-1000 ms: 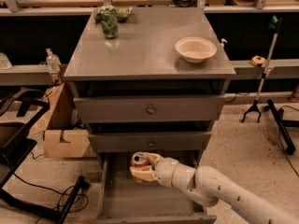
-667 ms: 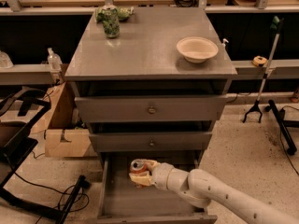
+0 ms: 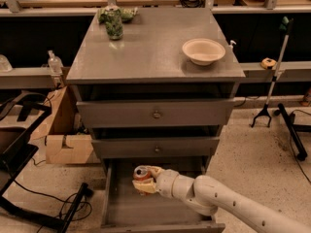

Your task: Place coke can into bottom drawer

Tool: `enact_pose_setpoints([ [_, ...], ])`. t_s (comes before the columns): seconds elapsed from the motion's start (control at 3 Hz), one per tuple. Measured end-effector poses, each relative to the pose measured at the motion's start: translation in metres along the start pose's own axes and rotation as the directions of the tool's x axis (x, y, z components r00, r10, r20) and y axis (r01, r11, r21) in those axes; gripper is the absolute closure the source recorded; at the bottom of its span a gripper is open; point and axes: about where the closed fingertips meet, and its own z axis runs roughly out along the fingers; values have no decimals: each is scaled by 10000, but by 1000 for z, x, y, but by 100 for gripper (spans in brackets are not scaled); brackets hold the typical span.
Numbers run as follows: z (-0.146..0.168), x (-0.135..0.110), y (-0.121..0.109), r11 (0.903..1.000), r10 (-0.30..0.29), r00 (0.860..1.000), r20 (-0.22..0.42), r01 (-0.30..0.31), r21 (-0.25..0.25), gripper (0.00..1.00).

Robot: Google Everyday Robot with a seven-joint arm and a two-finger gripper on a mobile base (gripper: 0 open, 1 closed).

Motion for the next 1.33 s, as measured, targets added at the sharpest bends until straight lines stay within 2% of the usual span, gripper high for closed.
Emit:
enact_pose_setpoints([
  [0.33,26,34,-13,9989,-203,9996,207,212,-424,100],
  [0.67,63,84,-10,9861,-503,9971,576,588,-1557,100],
  [1.0,97,124,-21,9619,-523,9939,973,763,-2624,100],
  [1.33,113,139,-57,9634,-580,9913,1178,865,-2538,100],
])
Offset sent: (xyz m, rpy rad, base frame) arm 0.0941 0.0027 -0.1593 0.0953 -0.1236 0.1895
